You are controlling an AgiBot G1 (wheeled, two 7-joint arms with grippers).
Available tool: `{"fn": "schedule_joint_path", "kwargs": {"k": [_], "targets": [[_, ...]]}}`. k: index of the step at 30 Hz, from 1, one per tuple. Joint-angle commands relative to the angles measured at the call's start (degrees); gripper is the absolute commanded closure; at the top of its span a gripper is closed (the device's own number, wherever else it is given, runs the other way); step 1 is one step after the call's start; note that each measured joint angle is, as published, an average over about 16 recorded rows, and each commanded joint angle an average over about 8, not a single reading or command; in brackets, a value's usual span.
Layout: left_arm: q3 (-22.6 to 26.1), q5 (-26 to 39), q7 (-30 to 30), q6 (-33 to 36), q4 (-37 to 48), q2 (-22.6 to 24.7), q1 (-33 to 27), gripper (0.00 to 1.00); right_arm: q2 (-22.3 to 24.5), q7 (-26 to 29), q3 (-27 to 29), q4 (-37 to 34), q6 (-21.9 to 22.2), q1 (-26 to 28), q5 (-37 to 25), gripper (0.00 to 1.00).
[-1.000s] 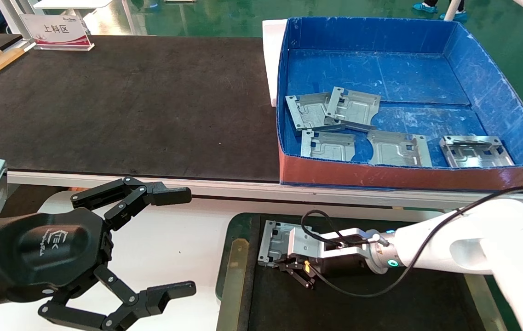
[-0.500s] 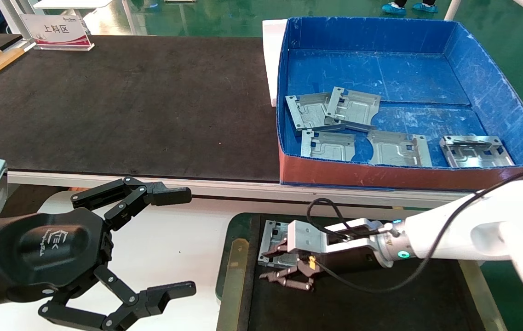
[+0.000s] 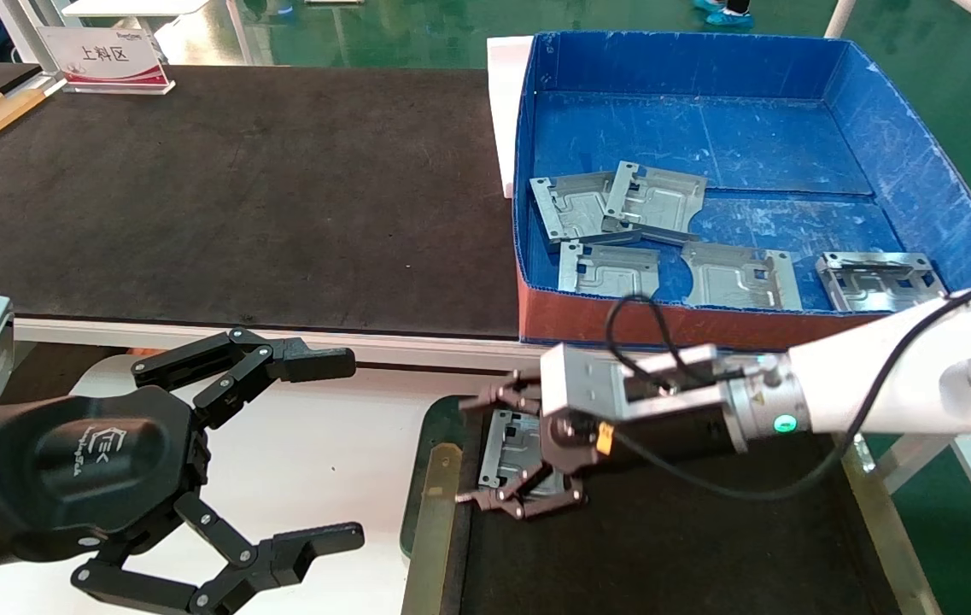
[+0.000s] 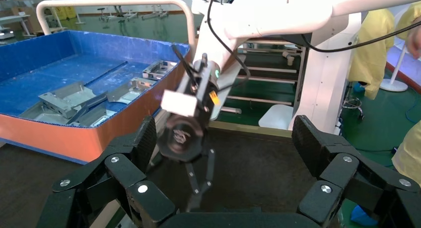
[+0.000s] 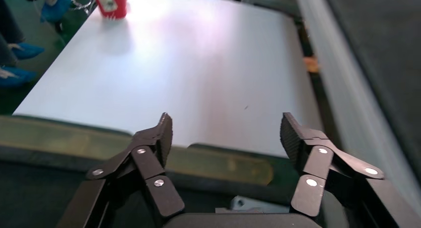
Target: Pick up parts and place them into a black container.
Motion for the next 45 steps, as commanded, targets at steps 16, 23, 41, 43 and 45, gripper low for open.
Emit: {"fn": "schedule_joint_path", "kwargs": {"k": [16, 23, 41, 43, 45], "targets": [[0.0, 0.0, 0.0, 0.0, 0.0, 0.0, 0.0, 0.00, 9.5, 15.7, -0.2, 20.6, -0.4, 2.7, 19.0, 0.00], [0.0, 0.0, 0.0, 0.0, 0.0, 0.0, 0.0, 0.00, 11.4, 17.4, 0.0, 22.6, -0.4, 2.7, 22.6, 0.00], [0.0, 0.0, 0.0, 0.0, 0.0, 0.0, 0.0, 0.00, 15.7, 21.4, 3.6, 30.8, 0.8, -4.2, 24.1, 0.00], [0.0, 0.0, 0.0, 0.0, 0.0, 0.0, 0.0, 0.00, 16.6, 22.2, 4.2, 32.3, 1.0, -5.4, 24.5, 0.00], [0.0, 0.0, 0.0, 0.0, 0.0, 0.0, 0.0, 0.00, 17.4, 23.0, 4.9, 33.8, 1.2, -6.6, 24.9, 0.00]]}}
